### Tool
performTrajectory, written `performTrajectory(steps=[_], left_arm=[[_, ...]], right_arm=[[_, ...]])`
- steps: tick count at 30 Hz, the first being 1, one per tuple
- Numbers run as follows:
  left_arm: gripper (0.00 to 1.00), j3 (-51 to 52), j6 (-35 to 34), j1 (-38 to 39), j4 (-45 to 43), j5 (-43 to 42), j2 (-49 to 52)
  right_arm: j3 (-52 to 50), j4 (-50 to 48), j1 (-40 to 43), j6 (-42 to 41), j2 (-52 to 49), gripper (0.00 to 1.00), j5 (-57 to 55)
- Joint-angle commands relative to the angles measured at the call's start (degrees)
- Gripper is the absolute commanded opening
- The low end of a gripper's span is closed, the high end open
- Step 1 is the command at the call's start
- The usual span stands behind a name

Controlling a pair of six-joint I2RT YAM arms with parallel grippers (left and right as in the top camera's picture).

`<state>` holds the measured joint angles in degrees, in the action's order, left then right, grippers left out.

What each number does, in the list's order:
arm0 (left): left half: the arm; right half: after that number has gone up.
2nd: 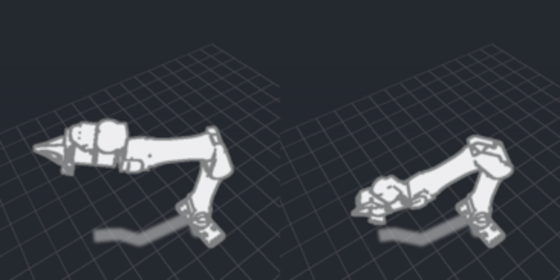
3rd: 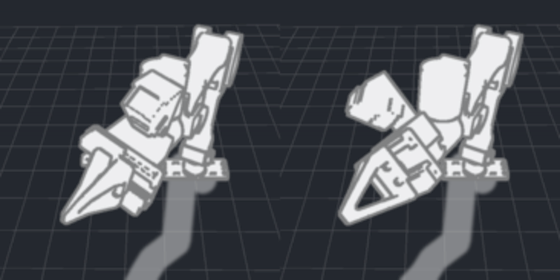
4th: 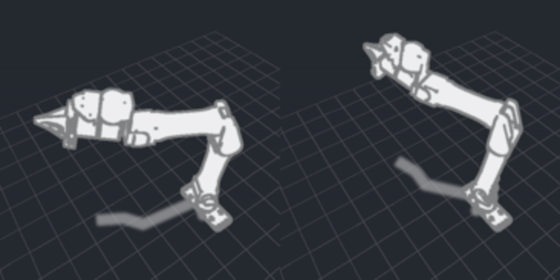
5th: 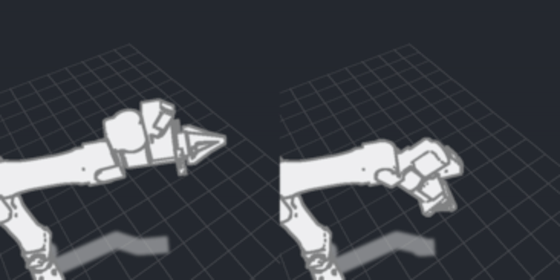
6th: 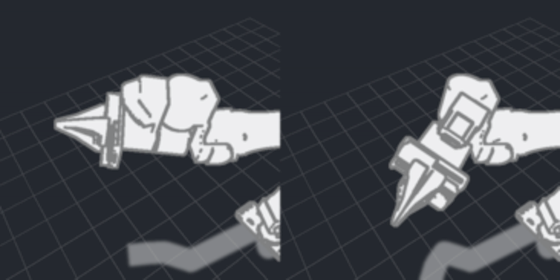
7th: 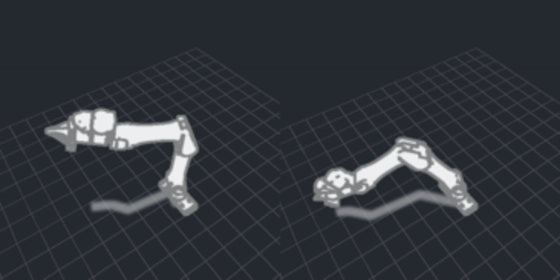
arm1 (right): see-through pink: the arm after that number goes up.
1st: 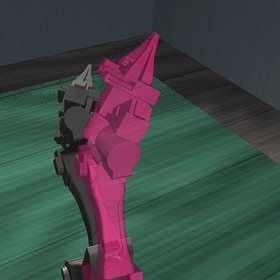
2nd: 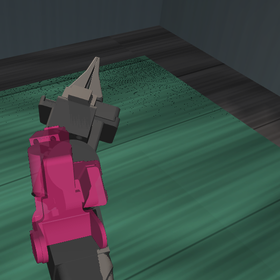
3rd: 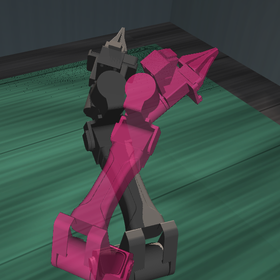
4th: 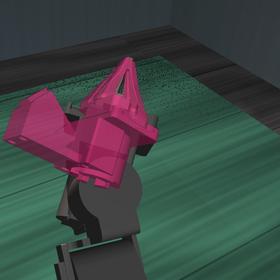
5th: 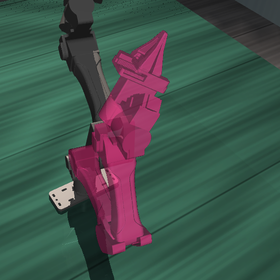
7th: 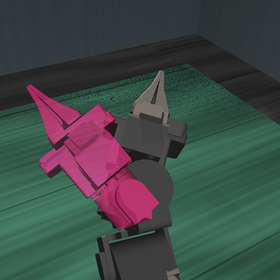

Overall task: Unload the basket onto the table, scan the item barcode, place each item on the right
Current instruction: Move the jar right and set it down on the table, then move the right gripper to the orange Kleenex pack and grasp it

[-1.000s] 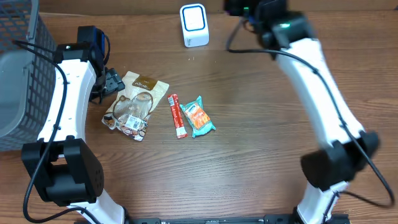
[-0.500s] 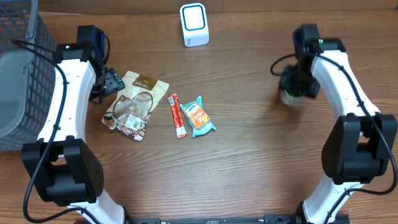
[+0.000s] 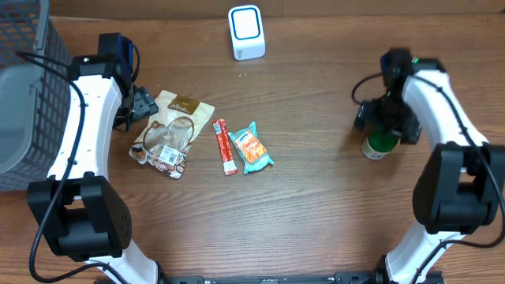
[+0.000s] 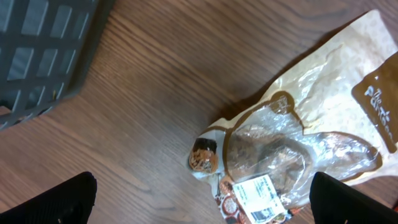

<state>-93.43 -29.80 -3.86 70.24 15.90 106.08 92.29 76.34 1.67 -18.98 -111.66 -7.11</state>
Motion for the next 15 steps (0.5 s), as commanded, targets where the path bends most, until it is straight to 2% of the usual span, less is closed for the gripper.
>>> performTrajectory(steps=[1, 4, 5, 6, 7, 9, 15], left_arm=[[1.00, -1.03, 0.04, 0.13, -0.02, 0.61, -0.46], [1.00, -1.03, 0.04, 0.13, -0.02, 0.61, -0.46], [1.00, -1.01, 0.02, 0.13, 0.00, 0.61, -0.46], [1.00, -1.03, 0.02, 0.13, -0.02, 0.61, -0.46], [1.00, -1.03, 0.04, 0.13, -0.02, 0.61, -0.46], [1.00, -1.03, 0.02, 0.13, -0.02, 0.61, -0.46], [1.00, -1.03, 0.02, 0.13, 0.00, 0.61, -0.46]], right_arm=[[9.20, 2.47, -2.12, 3.96, 4.66, 0.95, 9.29], [10.29, 1.57, -5.44, 6.62, 6.67, 0.88, 21.73], [10.05, 1.60, -6.99, 7.54, 6.64, 0.79, 24.33], [9.46, 1.55, -8.70, 7.52, 6.64, 0.65, 24.59], [8.87, 1.60, -10.25, 7.52, 6.64, 0.42, 24.59], [7.19, 0.83, -13.60, 7.48, 6.64, 0.25, 24.59], [1.46, -5.35, -21.62, 7.48, 6.58, 0.26, 24.55]])
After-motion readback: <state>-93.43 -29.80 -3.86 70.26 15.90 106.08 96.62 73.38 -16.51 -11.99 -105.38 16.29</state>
